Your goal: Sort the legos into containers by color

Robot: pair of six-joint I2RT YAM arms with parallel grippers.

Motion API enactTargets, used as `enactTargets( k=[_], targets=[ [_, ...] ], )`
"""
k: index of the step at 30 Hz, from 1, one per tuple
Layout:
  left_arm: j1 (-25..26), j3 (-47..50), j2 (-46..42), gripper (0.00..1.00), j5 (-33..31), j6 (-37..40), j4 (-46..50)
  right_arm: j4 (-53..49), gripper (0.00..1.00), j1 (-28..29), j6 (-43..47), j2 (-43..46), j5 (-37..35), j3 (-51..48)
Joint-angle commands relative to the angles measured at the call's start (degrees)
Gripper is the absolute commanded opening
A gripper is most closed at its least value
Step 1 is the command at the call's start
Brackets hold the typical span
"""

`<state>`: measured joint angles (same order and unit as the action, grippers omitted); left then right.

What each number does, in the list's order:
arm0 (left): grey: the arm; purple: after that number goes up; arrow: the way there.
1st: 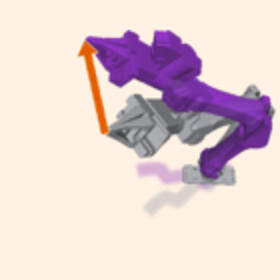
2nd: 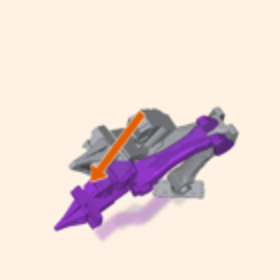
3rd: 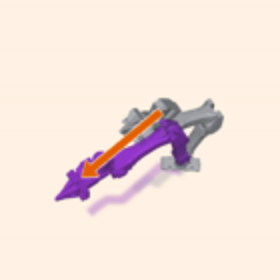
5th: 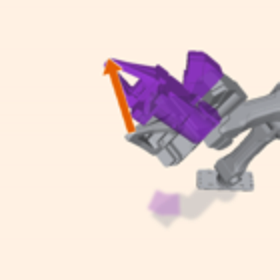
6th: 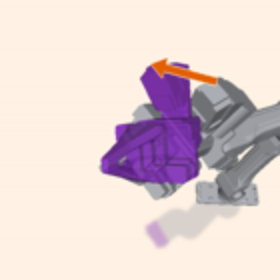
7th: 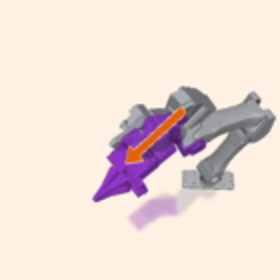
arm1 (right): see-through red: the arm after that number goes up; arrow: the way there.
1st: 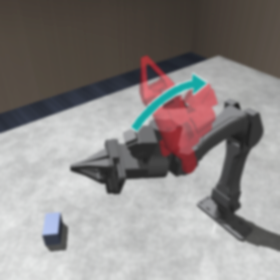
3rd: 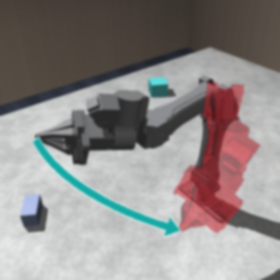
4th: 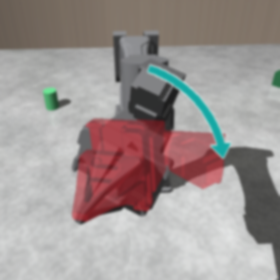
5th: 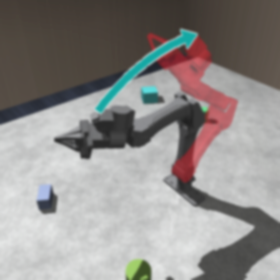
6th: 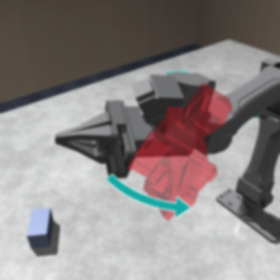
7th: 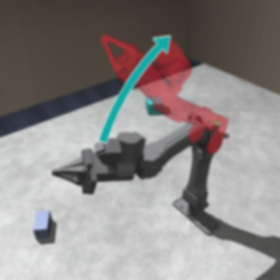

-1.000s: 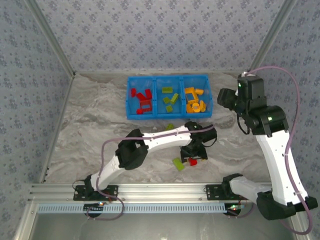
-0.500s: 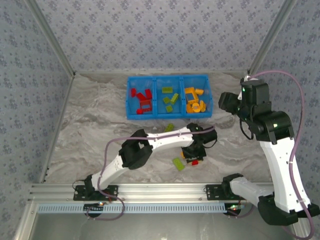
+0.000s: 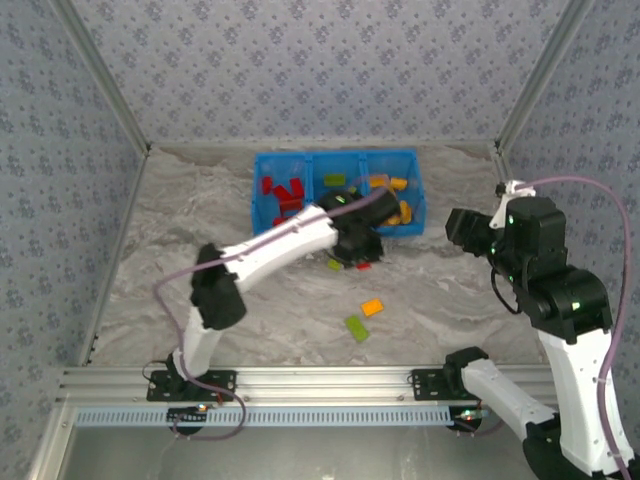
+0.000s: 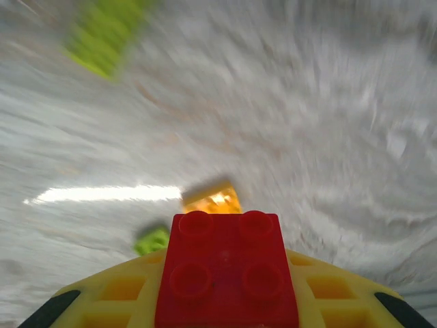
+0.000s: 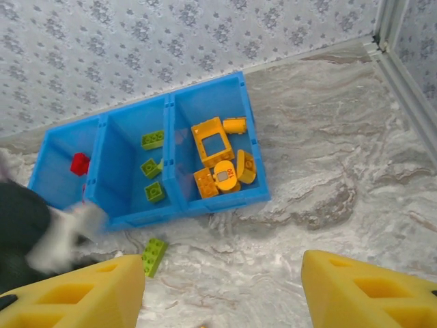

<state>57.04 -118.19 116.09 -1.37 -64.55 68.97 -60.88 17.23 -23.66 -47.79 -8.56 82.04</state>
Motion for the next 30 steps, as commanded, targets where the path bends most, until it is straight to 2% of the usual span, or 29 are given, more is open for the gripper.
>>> enactTargets(
  k=[1, 6, 8, 11, 14, 22, 27, 30],
  targets=[
    [-8.0, 3.2, -4.1, 0.16, -7.5, 6.9, 6.2, 1.1, 0.63, 2.7, -3.6, -0.5, 2.0, -4.1],
    [-19.5, 2.1, -1.8, 0.16, -16.3, 16.1, 6.2, 3.4, 0.62, 13.2, -5.7, -4.1, 0.1, -10.0],
    [-22.6, -1.8, 2.3, 0.16, -19.2, 19.4, 7.1, 3.5, 0.62, 18.4, -6.7, -7.1, -2.4, -11.4],
    [-26.1, -10.5, 10.6, 0.14, -22.9, 21.5, 11.8, 5.1, 0.62, 22.7, -8.1, -11.3, -2.4, -13.2],
    [-27.8, -17.8, 17.0, 0.13, -25.6, 23.5, 12.6, 7.6, 0.62, 24.3, -8.6, -14.1, -0.9, -17.4],
    [-28.7, -26.3, 27.0, 0.15, -24.9, 26.7, 10.6, 7.9, 0.62, 24.5, -7.7, -15.9, 0.4, -19.3],
    [-28.7, -24.8, 29.2, 0.17, -24.6, 25.8, 10.6, 7.7, 0.62, 23.9, -7.7, -15.9, 1.0, -20.6],
    [-28.6, -22.7, 29.3, 0.22, -23.4, 25.2, 9.7, 7.7, 0.63, 23.6, -7.3, -16.4, 1.5, -21.5]
  ],
)
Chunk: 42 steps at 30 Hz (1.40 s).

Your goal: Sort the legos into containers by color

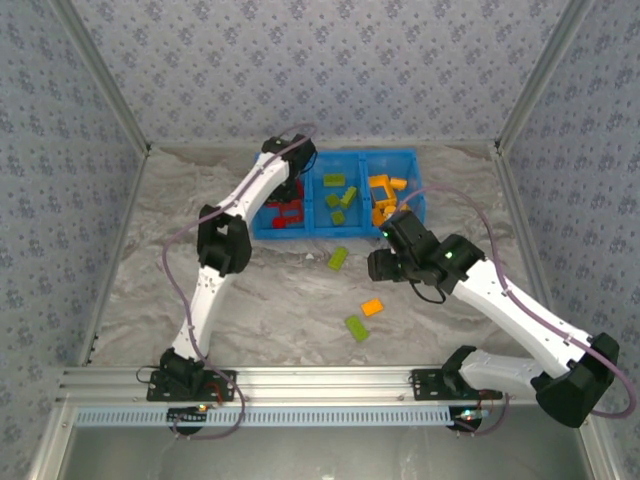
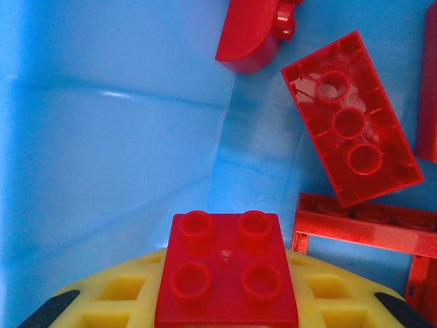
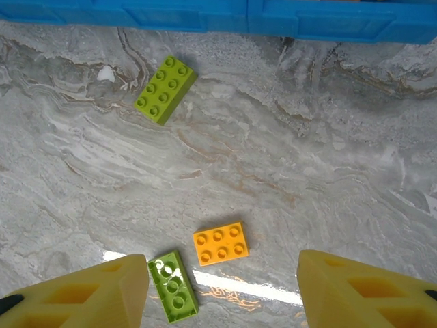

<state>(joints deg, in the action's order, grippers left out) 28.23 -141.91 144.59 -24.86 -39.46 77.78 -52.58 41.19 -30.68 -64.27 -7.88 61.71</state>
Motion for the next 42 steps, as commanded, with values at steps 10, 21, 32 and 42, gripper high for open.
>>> enactTargets(
  k=[10, 21, 32, 42],
  targets=[
    [1.1, 0.7, -2.8, 0.52, 0.8, 1.3, 0.7, -3.1, 0.79, 1.7, -3.7, -9.8, 2.3, -3.7],
    [3.8, 0.4, -14.7, 0.63, 1.2, 1.5, 1.6, 5.9, 0.69, -0.6, -43.4, -11.0, 13.3, -9.8],
    [14.6, 46.8, -53.2, 0.71, 14.1, 3.5, -20.0, 19.8, 0.71, -1.9, -60.9, -16.0, 13.4, -16.8],
    [18.1, 72.3, -75.7, 0.72, 17.1, -1.1, -21.9, 16.4, 0.59, -1.5, -66.5, -20.1, 14.7, -17.5]
  ],
)
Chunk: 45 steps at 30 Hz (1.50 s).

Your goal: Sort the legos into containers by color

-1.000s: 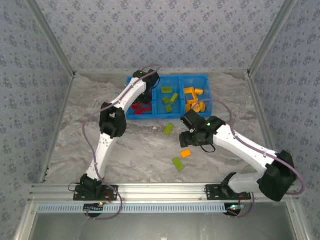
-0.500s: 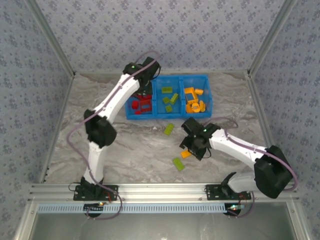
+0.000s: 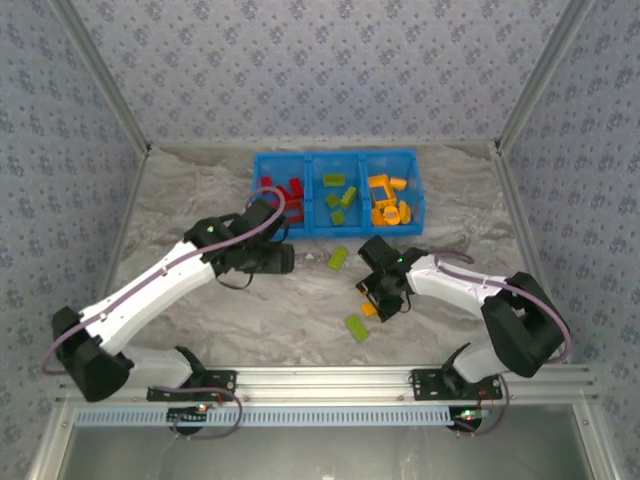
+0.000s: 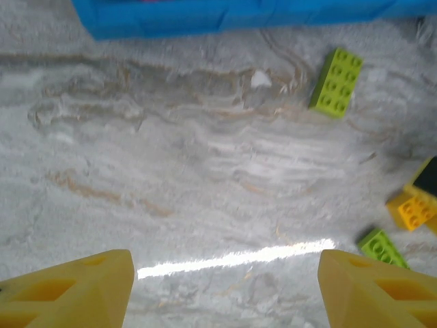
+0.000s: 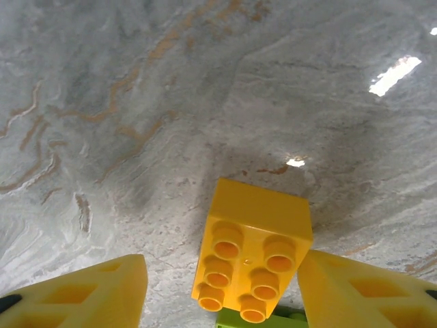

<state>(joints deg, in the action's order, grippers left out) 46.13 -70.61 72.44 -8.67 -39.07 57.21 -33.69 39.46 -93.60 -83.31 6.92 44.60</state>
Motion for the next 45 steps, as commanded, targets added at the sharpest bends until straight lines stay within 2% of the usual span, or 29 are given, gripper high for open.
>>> enactTargets(
  k=[1, 9, 11, 13, 17, 21, 24, 28, 34, 39, 45],
  targets=[
    [0.2, 1.2, -4.4, 0.72, 0.6, -1.3, -1.1, -1.4, 0.54, 0.2, -3.8, -1.4, -0.3, -0.7],
    [0.3, 0.9, -4.9, 0.72, 1.2, -0.8, -2.6, -2.7, 0.23, -1.0, -2.0, -4.0, -0.8, 1.0],
    [0.3, 1.2, -4.9, 0.72, 3.0, -0.1, -4.3, -7.8, 0.20, -1.4, 2.1, -2.0, -5.5, 5.2],
    [0.2, 2.0, -4.5, 0.71, 5.6, 1.3, -6.1, -14.8, 0.19, -1.9, 8.5, -0.2, -13.0, 12.6],
    [1.0, 5.7, -1.7, 0.70, 11.5, 3.8, -9.9, -24.4, 0.20, -6.1, 27.9, -2.7, -24.7, 30.6],
    [3.3, 8.6, 2.6, 0.69, 14.8, 5.5, -13.5, -22.4, 0.19, -13.3, 43.9, -11.1, -25.3, 41.6],
    [6.8, 8.1, 7.0, 0.67, 15.2, 8.1, -15.3, -21.2, 0.18, -17.1, 51.4, -19.5, -23.7, 50.5],
    [11.7, 6.6, 13.1, 0.66, 14.2, 10.3, -16.9, -25.7, 0.18, -19.8, 56.9, -32.1, -22.7, 65.1],
    [17.2, 0.8, 22.4, 0.65, 12.6, 10.8, -16.9, -40.2, 0.20, -21.0, 59.9, -48.3, -34.0, 85.2],
    [19.5, -3.1, 25.2, 0.65, 11.4, 8.4, -17.0, -37.9, 0.21, -21.2, 64.8, -53.3, -38.3, 87.2],
    [20.1, -3.3, 26.6, 0.67, 12.3, 7.0, -16.6, -37.8, 0.26, -21.4, 68.4, -58.6, -39.3, 91.0]
  ],
)
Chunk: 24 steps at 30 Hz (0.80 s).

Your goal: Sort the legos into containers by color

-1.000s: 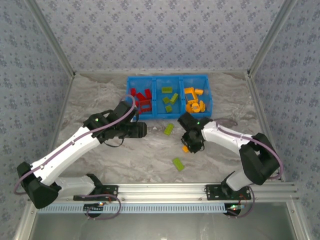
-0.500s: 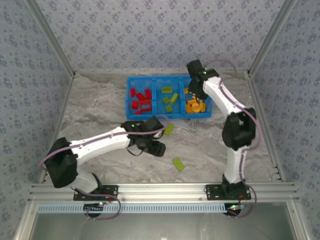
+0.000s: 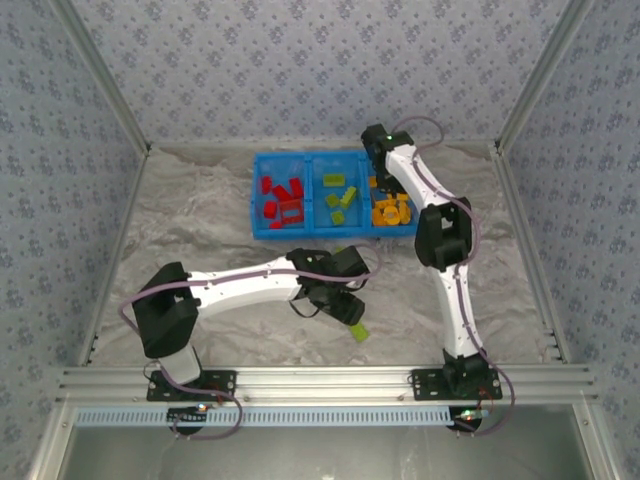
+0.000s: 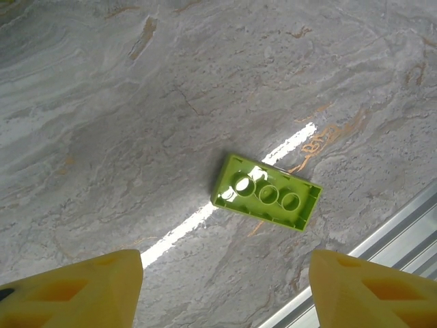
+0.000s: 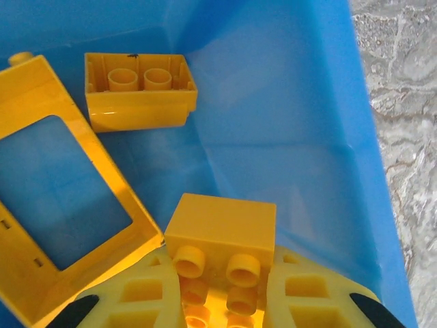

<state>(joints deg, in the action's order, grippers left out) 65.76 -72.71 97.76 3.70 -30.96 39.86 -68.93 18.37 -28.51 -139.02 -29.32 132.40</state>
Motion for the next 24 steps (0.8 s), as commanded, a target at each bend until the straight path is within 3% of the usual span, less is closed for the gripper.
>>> enactTargets(
  k=[1, 3, 8, 13, 17, 21, 24],
  targets=[
    [0.5, -1.3, 1.8, 0.68, 0.4, -1.4, 0.8, -2.5, 0.31, -0.3, 3.6, -3.7, -3.0, 3.8],
    [0.5, -2.1, 3.7, 0.70, 1.5, -2.9, 1.8, -1.9, 0.47, -0.1, 4.8, -4.6, -2.5, 5.5],
    [0.6, -7.3, 10.8, 0.71, 3.4, -9.4, 6.5, -0.4, 0.68, 3.2, 8.3, -1.5, -2.1, 9.7],
    [0.6, -15.5, 14.7, 0.72, 3.8, -18.6, 13.5, -0.8, 0.71, 3.8, 7.4, 6.9, -1.8, 14.0],
    [0.4, -21.5, 18.3, 0.73, 5.5, -25.4, 21.6, -1.7, 0.71, 3.1, 4.6, 15.0, -1.2, 12.0],
    [0.4, -19.9, 19.2, 0.74, 12.2, -34.4, 21.7, 0.8, 0.71, 3.3, 5.9, 25.2, -0.2, 3.2],
    [0.8, -15.8, 17.4, 0.76, 13.6, -42.2, 18.0, 5.0, 0.71, 3.4, 6.9, 34.0, 1.5, -7.0]
  ],
)
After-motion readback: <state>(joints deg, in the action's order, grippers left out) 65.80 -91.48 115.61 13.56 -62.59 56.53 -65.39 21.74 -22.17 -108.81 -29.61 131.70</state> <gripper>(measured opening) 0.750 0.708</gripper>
